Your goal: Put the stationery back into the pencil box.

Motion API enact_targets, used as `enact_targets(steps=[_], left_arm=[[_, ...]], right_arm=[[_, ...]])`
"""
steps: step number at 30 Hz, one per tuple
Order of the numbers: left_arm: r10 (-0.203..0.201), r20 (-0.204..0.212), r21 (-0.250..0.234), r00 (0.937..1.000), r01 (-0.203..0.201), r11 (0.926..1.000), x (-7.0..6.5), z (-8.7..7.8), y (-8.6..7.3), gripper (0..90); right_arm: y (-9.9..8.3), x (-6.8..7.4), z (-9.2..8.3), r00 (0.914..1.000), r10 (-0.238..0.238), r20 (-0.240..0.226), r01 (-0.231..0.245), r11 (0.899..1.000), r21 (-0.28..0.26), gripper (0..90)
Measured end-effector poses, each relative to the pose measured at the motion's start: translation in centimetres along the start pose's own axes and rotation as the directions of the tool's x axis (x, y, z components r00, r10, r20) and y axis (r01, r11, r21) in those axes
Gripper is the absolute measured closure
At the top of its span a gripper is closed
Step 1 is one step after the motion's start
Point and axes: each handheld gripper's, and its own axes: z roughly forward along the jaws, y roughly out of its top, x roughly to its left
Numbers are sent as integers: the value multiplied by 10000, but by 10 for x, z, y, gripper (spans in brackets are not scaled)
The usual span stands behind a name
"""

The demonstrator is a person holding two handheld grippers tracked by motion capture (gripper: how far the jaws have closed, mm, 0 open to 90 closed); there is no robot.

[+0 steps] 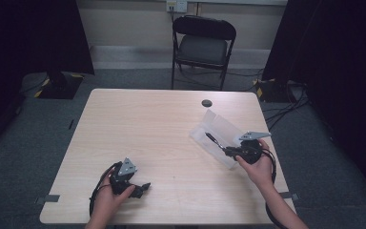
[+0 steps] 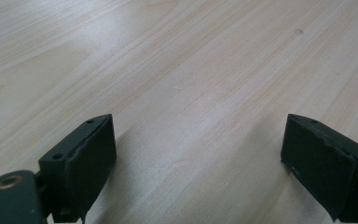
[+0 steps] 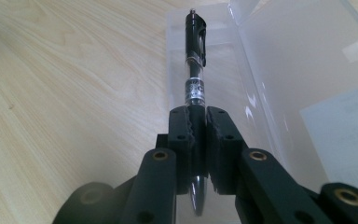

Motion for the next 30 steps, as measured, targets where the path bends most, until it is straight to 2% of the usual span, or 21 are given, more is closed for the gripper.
enact_targets(steps=[30], left_arm=[[3, -3, 2, 10000, -3, 10000, 0, 0, 0, 100]], right_arm=[[-8, -8, 9, 9995, 37, 323, -42, 9999, 155, 812]])
